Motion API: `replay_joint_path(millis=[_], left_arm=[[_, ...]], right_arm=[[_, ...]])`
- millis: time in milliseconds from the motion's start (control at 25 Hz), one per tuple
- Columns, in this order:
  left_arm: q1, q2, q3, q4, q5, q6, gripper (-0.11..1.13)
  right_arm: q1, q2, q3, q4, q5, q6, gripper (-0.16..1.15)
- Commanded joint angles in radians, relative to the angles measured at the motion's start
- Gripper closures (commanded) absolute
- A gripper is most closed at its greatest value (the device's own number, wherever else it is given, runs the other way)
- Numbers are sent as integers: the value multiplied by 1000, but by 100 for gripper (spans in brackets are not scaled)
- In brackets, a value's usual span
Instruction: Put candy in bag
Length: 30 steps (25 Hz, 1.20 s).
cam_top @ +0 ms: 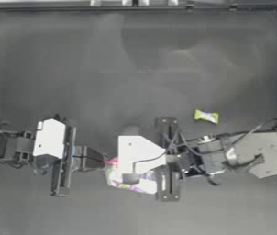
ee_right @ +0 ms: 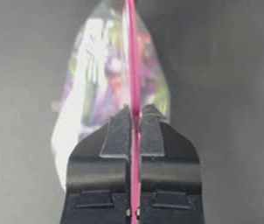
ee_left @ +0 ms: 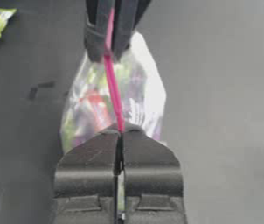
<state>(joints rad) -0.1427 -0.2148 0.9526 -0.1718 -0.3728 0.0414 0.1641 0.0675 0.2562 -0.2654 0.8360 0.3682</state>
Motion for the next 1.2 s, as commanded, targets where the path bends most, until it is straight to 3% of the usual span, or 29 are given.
replay_joint_path(millis=[40,440,1200], left_arm=[[-5,-66,-9,5,-8,2,97],[-3,-60,-8,5,-9,2,97],[-5,-44,-5,3,-12,2,97]], right_arm=[[15,-60,21,-11,6,38,91],[66,-141,112,-74,3,187,91],[143,-256,268,-95,2,394,91]])
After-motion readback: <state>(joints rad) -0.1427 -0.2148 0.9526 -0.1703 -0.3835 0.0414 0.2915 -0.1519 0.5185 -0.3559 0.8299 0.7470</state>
